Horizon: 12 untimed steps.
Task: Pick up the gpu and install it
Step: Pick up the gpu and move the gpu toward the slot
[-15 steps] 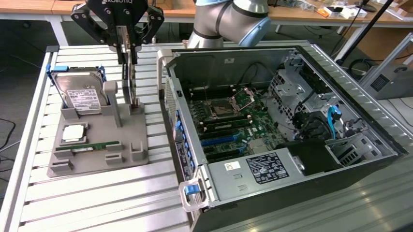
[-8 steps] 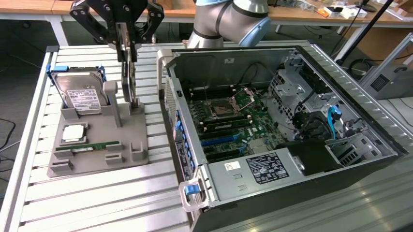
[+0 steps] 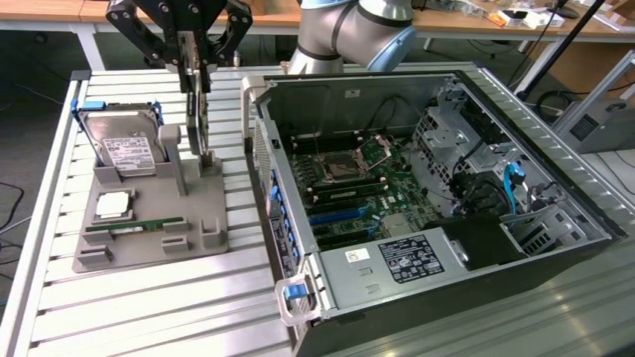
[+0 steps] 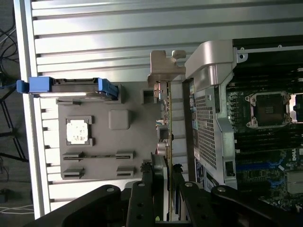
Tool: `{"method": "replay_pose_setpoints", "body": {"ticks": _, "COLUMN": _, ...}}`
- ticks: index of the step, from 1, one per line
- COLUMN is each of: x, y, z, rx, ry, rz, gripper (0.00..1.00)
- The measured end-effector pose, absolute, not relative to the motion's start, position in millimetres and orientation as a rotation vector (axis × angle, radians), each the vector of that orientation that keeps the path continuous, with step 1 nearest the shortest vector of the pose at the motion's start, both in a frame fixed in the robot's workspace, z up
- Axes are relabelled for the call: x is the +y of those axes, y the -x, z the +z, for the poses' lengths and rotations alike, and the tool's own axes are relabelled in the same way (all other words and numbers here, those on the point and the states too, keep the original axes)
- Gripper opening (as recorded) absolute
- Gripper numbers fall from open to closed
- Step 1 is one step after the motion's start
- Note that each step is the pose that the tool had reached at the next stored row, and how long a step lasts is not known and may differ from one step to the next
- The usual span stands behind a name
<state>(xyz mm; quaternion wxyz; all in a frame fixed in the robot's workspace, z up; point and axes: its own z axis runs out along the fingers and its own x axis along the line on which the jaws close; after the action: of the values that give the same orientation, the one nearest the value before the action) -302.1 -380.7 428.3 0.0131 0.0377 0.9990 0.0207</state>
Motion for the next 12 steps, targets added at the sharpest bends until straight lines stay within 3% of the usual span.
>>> {"method": "replay_pose_setpoints", "body": {"ticks": 12, "x": -386.7, "y": 301.5, "z": 428.3, "rx": 3.112, "ry": -0.118, "rz": 0.064, "gripper": 0.27}}
